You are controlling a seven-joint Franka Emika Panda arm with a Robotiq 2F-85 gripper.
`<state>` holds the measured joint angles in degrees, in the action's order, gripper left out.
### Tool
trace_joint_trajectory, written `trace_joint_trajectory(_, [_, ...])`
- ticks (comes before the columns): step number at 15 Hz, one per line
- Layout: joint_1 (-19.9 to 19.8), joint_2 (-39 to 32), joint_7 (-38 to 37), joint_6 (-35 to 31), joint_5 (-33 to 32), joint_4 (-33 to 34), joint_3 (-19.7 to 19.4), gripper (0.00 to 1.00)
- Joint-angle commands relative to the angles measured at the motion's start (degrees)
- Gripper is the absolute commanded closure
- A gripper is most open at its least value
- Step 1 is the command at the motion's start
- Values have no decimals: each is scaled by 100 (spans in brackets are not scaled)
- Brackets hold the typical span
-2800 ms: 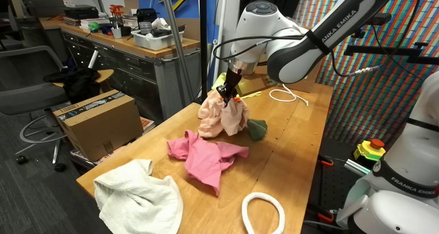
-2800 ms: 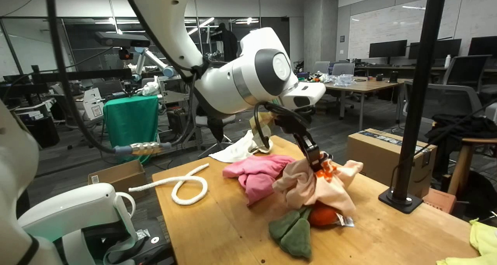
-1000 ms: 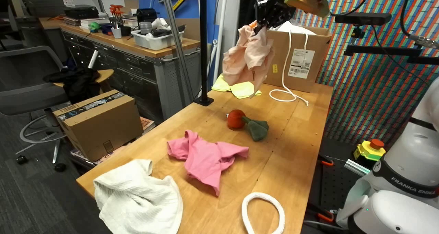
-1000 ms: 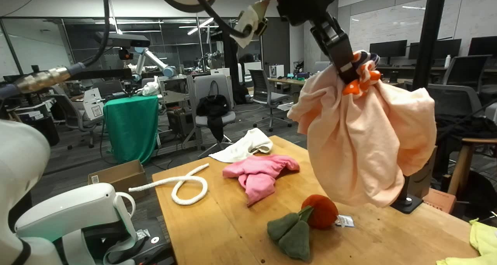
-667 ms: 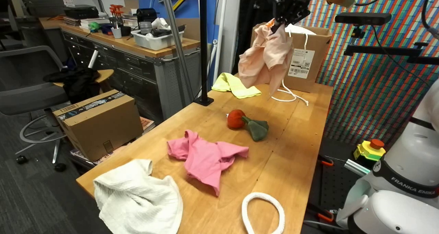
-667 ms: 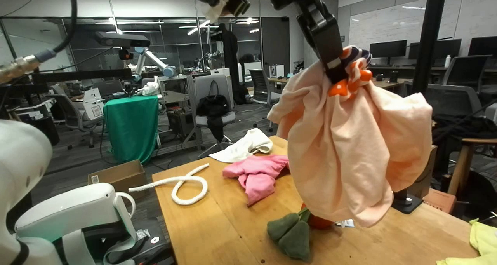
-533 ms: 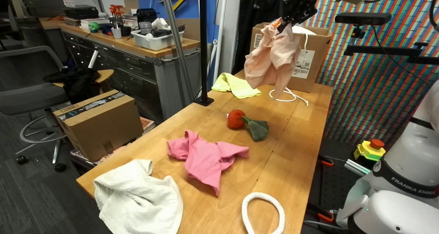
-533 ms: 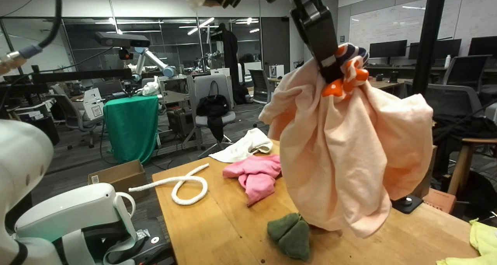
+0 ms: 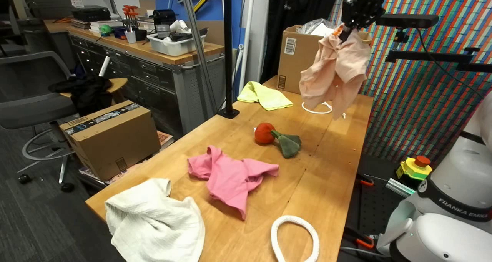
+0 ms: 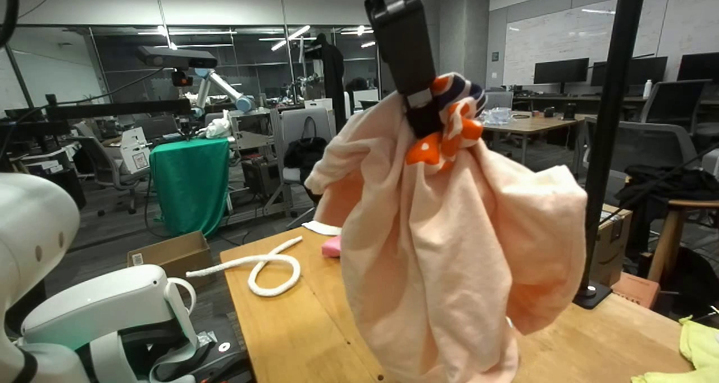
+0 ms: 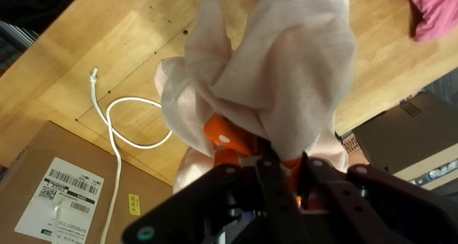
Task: Separate the clothes and ropes
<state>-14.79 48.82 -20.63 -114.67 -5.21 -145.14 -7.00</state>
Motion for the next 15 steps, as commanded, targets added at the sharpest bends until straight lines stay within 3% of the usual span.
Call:
trace_joint_trajectory(1, [4,284,613,702,175,-12,-199,94])
trace_joint_trajectory(7, [-19,568,1284,1918,41,-126,-384,94])
trace_joint_trajectory(15, [49,929,1714,2163,96,-649,-443,94])
